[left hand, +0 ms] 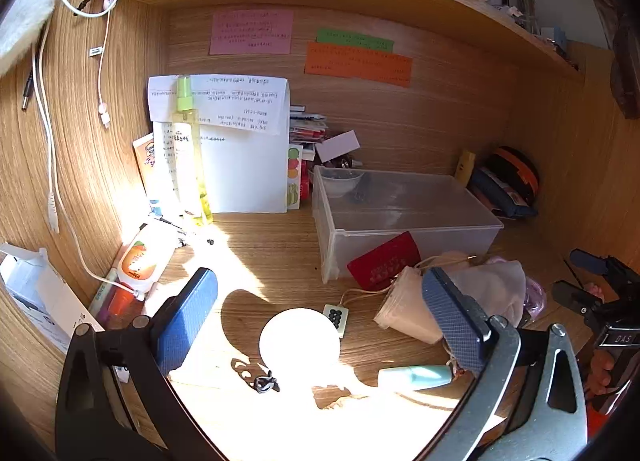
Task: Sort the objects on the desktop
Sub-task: 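Grasp the white round container with left tool while right tool grasps the white cloth bag, then carry the white container and cloth bag over the clear plastic bin with both tools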
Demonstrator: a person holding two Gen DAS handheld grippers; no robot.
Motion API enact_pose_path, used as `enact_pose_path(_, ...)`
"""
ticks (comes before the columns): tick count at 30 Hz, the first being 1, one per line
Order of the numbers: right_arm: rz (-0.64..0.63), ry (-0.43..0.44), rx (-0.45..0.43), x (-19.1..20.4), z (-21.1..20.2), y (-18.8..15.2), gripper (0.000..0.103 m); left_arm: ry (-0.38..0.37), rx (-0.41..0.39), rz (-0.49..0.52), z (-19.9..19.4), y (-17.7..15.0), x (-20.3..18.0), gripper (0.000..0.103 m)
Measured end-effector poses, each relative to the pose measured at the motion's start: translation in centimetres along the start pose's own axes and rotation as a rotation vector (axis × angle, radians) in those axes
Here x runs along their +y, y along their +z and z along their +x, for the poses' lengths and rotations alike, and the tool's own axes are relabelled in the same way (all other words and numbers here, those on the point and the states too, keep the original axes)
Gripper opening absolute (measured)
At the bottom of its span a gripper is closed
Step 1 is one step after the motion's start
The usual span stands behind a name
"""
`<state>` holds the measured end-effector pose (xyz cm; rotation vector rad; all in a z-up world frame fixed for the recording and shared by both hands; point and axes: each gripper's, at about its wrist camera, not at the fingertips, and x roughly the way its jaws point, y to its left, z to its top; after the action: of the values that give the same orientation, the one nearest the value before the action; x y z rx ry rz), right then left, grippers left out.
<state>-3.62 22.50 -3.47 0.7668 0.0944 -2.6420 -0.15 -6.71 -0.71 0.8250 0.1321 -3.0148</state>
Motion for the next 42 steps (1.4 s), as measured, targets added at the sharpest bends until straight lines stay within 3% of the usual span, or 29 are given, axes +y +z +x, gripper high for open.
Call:
enact_pose_path(4,-0.013,0.001,0.021,0.4,0.6,-0.3,0.103,0.035,0.018,0.047,0.6,-1.3,0.1,0.103)
enact_pose_path(19,-0.023,0.088,0.194,3.1,5.5,-2.5,0.103,-0.006,0.173,0.043,4.9,-5.4,1.4,0.103)
enact_pose_path(22,-0.067,0.019,0.187,4.0,6.1,-2.5,0.103,-0.018,0.202,0.036,5.8,-5.4,1.8,0.103)
enact_pose_path(27,-0.128,-0.002,0.177,5.3,6.7,-2.3,0.103,-0.031,0.233,0.057,7.3,-5.5,1.6,0.103)
enact_pose_path(28,-0.142,-0.009,0.177,5.5,6.8,-2.2,0.103,-0.035,0.239,0.058,7.5,-5.6,1.6,0.1)
enact_pose_path(30,-0.164,-0.024,0.174,5.9,7.2,-2.3,0.103,-0.045,0.261,0.061,8.1,-5.8,1.5,0.08)
enact_pose_path(33,-0.187,-0.019,0.171,5.9,7.6,-2.1,0.103,-0.058,0.293,0.05,9.0,-6.0,1.5,0.07)
enact_pose_path(36,-0.187,-0.005,0.171,5.7,7.7,-1.9,0.09,-0.062,0.298,0.047,9.3,-6.1,1.5,0.065)
enact_pose_path(38,-0.177,0.019,0.192,5.6,7.9,-2.0,0.074,-0.064,0.297,0.047,9.4,-6.1,1.6,0.065)
enact_pose_path(42,-0.164,0.045,0.198,5.1,7.8,-1.9,0.063,-0.063,0.295,0.047,9.4,-6.2,2.0,0.065)
